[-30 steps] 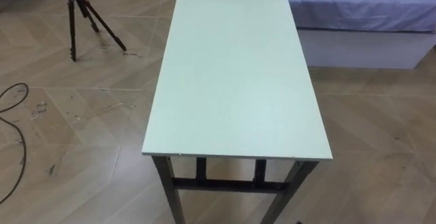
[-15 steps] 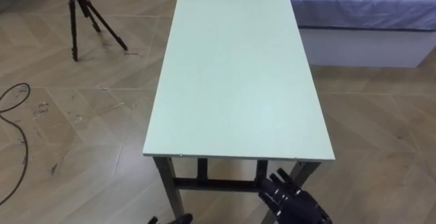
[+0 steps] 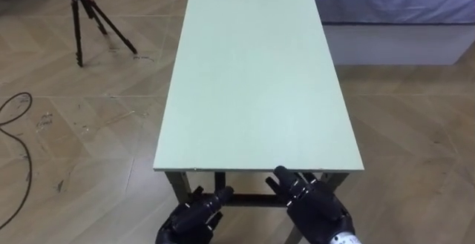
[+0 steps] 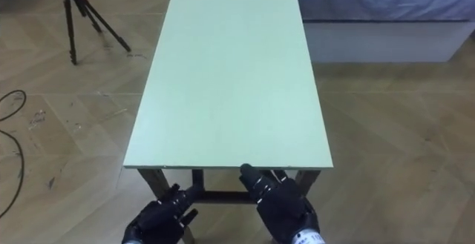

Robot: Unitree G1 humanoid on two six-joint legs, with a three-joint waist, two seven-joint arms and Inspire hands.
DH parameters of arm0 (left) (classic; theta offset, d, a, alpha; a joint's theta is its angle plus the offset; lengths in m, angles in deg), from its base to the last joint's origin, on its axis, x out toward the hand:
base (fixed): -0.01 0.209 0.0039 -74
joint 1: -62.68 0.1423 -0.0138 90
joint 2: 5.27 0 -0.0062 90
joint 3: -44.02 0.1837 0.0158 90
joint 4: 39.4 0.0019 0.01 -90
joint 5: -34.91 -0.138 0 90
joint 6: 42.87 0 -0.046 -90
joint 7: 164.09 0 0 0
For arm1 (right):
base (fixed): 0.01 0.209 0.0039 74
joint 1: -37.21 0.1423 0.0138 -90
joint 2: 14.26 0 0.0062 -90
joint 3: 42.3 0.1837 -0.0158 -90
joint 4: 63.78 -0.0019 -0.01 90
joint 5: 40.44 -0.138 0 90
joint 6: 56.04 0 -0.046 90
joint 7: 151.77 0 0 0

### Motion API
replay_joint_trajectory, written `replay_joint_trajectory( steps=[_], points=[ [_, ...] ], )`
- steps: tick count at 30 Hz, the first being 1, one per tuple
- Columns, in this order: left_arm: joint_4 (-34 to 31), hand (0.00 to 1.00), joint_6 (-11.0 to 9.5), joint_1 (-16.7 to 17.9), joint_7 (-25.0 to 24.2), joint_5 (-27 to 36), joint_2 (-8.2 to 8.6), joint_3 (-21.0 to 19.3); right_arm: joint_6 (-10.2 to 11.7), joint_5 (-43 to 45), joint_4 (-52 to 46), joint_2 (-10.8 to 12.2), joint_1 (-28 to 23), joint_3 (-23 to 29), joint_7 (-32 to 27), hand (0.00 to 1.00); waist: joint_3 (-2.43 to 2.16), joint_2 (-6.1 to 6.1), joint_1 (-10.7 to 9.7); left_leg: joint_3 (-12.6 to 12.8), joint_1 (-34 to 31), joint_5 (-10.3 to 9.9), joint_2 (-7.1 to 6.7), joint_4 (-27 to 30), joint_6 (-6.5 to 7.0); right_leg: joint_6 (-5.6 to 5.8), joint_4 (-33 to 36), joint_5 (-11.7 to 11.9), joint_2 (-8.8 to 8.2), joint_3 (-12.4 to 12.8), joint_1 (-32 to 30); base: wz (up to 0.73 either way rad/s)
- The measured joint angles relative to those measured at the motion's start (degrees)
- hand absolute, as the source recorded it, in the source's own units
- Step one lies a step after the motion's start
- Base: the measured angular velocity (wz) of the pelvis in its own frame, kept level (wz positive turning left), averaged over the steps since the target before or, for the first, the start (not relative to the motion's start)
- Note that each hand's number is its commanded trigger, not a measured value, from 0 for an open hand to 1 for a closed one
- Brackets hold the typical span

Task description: Move table with human

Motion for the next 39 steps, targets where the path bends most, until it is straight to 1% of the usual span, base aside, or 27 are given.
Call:
replay_joint_trajectory(
  steps=[2, 5, 7, 10, 14, 18, 20, 24, 26, 30, 31, 37, 39],
  points=[
    [-2.09, 0.0, 0.0, -0.02, 0.0, 3.33, -0.32, 0.0, -0.38, -2.47, -0.12, -0.07, 0.06, -0.39, -0.25, 0.0, 0.08, -0.14, -0.06, 0.08, -0.03, 0.0, -0.01, 0.21, 0.0, 0.0, 0.0, 0.0, -0.04, 0.09, 0.02, 0.0],
    [-3.55, 0.0, 0.0, -0.27, 0.0, 5.95, -0.5, -1.14, -0.76, -2.72, -0.11, -0.1, 0.22, -0.36, -0.3, 0.0, 0.27, -0.44, -0.03, 0.16, -0.04, 0.0, -0.03, 0.24, 0.0, 0.0, -0.01, 0.0, -0.03, 0.32, -0.03, -0.02],
    [-4.56, 0.0, 0.03, -0.3, 0.0, 7.76, -0.65, -1.64, -1.26, -2.79, -0.2, -0.18, 0.3, -0.31, -0.31, 0.0, 0.28, -0.5, -0.07, 0.15, -0.11, 0.0, -0.04, 0.25, 0.0, 0.0, 0.04, 0.0, -0.04, 0.36, -0.12, 0.0],
    [-5.08, 0.0, 0.03, -1.11, 0.01, 9.8, -0.43, -2.19, -1.42, -3.1, -0.26, -0.14, 0.45, -0.33, -0.99, 0.0, 0.28, -0.5, -0.04, 0.15, -0.07, 0.0, -0.04, 0.27, 0.0, 0.0, 0.37, 0.0, -0.05, 0.37, -0.17, 0.0],
    [-6.32, 0.0, 0.05, -2.29, 0.01, 9.87, -0.11, -2.18, -1.71, -3.88, -0.45, -0.15, 1.1, -0.57, -2.92, 0.0, 0.28, -0.5, 0.04, 0.16, 0.02, 0.0, -0.01, 0.26, 0.01, -0.01, 0.95, 0.0, -0.06, 0.44, -0.37, 0.0],
    [-6.35, 0.0, 0.35, -2.99, 0.01, 10.05, -0.16, -2.19, -1.72, -5.33, -0.46, -0.15, 1.1, -0.64, -3.09, 0.0, 0.28, -0.5, 0.07, 0.2, 0.04, 0.01, -0.02, 0.29, 0.02, -0.01, 1.0, 0.0, -0.09, 0.49, -0.37, 0.0],
    [-6.36, 0.0, 0.68, -3.11, 0.01, 12.21, -0.17, -2.28, -1.82, -6.49, -0.45, -0.28, 1.1, -0.65, -3.09, 0.0, 0.28, -0.5, 0.04, 0.2, 0.04, 0.01, -0.02, 0.29, 0.02, -0.01, 0.99, 0.0, -0.09, 0.49, -0.38, 0.0],
    [-6.33, 0.0, 1.52, -3.17, 0.02, 15.54, 0.02, -3.33, -2.82, -12.36, -0.48, -0.41, 1.1, -0.6, -3.53, 0.0, 0.29, -0.5, 0.07, 0.29, 0.09, 0.02, -0.02, 0.42, 0.03, -0.01, 0.96, 0.0, -0.09, 0.61, -0.35, 0.0],
    [-6.33, 0.0, 2.43, -3.17, 0.11, 16.75, 0.1, -4.15, -2.95, -14.48, -0.83, -0.44, 1.1, -0.48, -4.39, 0.0, 0.3, -0.47, 0.16, 0.48, 0.12, 0.03, -0.02, 0.49, 0.03, -0.01, 0.95, 0.0, -0.11, 0.74, -0.35, -0.04],
    [-6.33, 0.0, 3.3, -3.17, 0.76, 17.04, 0.73, -6.05, -2.98, -15.57, -1.95, -0.45, 1.1, -0.41, -6.53, 0.0, 0.41, -0.3, 0.22, 0.9, 0.13, 0.03, -0.01, 0.58, 0.03, -0.01, 0.97, 0.0, -0.14, 0.84, -0.36, -0.03],
    [-6.33, 0.0, 3.4, -3.18, 0.95, 17.07, 0.77, -6.16, -2.98, -16.39, -2.14, -0.44, 1.1, -0.34, -6.93, 0.0, 0.46, -0.18, 0.19, 0.93, 0.13, 0.03, -0.01, 0.57, 0.03, -0.01, 1.0, 0.0, -0.15, 0.84, -0.36, 0.0],
    [-6.35, 0.0, 3.75, -3.37, 1.55, 17.71, 0.77, -6.32, -2.98, -16.65, -3.17, -0.45, 1.09, 0.64, -8.94, 0.0, 0.43, 0.14, 0.22, 0.92, 0.16, 0.03, 0.02, 0.39, 0.03, -0.01, 1.01, 0.0, -0.13, 0.74, -0.36, 0.0],
    [-6.34, 0.0, 3.93, -3.37, 1.68, 17.76, 0.77, -6.44, -2.93, -16.86, -3.44, -0.06, 1.09, 0.92, -9.81, 0.0, 0.42, 0.17, 0.38, 0.96, 0.24, 0.03, 0.02, 0.42, 0.03, -0.02, 1.02, 0.01, -0.12, 0.83, -0.35, 0.0]
  ],
)
